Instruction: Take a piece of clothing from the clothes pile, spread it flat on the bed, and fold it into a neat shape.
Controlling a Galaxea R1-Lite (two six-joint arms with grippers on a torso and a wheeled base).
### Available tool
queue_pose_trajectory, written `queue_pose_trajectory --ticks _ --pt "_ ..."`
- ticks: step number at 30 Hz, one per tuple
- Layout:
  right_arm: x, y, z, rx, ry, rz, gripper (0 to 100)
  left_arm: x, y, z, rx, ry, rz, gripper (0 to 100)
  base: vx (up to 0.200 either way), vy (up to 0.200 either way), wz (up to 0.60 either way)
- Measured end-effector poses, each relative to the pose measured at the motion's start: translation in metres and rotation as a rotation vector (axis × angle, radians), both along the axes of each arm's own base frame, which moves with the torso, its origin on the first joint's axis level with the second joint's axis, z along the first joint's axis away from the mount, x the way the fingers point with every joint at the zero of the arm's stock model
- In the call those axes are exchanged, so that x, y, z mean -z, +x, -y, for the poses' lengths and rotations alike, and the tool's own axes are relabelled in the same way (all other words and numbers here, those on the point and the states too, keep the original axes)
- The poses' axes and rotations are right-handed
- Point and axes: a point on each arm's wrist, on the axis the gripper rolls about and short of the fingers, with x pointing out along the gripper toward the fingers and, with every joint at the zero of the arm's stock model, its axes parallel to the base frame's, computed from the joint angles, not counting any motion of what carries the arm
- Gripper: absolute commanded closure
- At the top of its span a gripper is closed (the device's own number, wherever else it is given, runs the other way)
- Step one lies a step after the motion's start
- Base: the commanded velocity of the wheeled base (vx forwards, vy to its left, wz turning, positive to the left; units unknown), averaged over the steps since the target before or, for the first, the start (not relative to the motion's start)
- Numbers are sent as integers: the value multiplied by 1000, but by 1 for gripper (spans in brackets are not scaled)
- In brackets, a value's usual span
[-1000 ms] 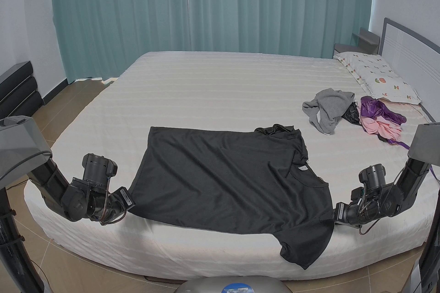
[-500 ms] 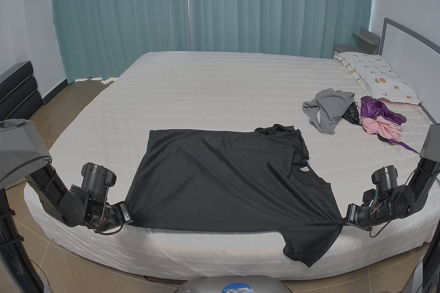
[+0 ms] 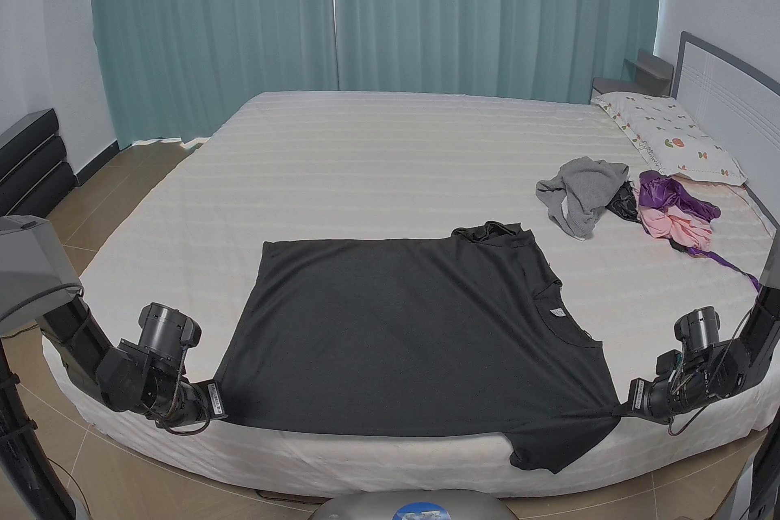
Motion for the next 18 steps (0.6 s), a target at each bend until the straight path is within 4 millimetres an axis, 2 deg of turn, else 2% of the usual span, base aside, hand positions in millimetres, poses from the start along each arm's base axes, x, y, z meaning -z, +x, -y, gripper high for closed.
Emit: queue_pose_trajectory --ticks 6,7,8,18 --pt "0 -1 -1 -3 0 1 100 1 0 1 4 -6 -4 100 0 0 0" --pt "0 0 -1 -4 0 2 0 1 0 1 4 -7 -5 100 0 0 0" --pt "0 0 -1 -5 0 3 0 2 1 2 5 -9 -5 0 0 0 0" --pt "-8 8 -9 -29 23 47 0 7 5 4 12 -42 -14 0 0 0 0"
